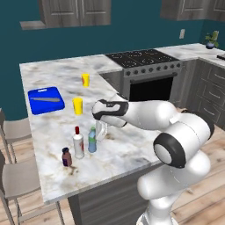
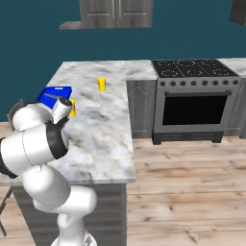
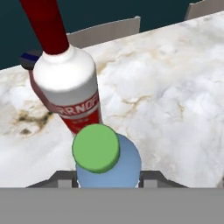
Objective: Place the drinks on the dining counter in a tight cluster.
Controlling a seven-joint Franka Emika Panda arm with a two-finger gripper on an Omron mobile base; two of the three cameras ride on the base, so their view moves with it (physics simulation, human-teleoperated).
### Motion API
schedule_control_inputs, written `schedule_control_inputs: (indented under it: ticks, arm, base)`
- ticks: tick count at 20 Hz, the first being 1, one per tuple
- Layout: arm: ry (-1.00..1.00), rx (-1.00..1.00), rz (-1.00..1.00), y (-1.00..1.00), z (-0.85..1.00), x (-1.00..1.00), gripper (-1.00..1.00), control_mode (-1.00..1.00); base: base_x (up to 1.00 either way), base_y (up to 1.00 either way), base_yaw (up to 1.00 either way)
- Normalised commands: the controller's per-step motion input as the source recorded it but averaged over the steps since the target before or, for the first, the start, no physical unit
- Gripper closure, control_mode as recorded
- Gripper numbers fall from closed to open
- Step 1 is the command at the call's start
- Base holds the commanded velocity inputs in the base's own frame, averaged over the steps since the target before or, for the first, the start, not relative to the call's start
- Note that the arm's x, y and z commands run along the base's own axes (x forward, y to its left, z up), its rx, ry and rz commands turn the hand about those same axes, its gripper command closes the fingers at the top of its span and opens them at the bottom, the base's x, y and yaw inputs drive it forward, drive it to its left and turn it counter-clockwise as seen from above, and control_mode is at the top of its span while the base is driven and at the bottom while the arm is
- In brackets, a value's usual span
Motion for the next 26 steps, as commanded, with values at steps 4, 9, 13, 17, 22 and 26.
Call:
schedule_control_inputs:
  ticks: [4,9,13,17,22,26]
  arm:
    - [-0.05,0.0,0.0,0.0,-0.17,0.0,1.0,-1.0]
    - [-0.03,0.0,0.0,0.0,-0.11,0.0,1.0,-1.0]
    - [-0.02,0.0,0.0,0.0,0.0,0.0,1.0,-1.0]
    - [0.0,0.0,0.0,0.0,0.0,0.0,1.0,-1.0]
    - [0.0,0.0,0.0,0.0,0.0,0.0,-1.0,-1.0]
    - [0.0,0.0,0.0,0.0,0.0,0.0,-1.0,-1.0]
  base:
    - [0.0,0.0,0.0]
    - [0.0,0.0,0.0]
    - [0.0,0.0,0.0]
    - [0.0,0.0,0.0]
    - [0.0,0.0,0.0]
    - [0.0,0.0,0.0]
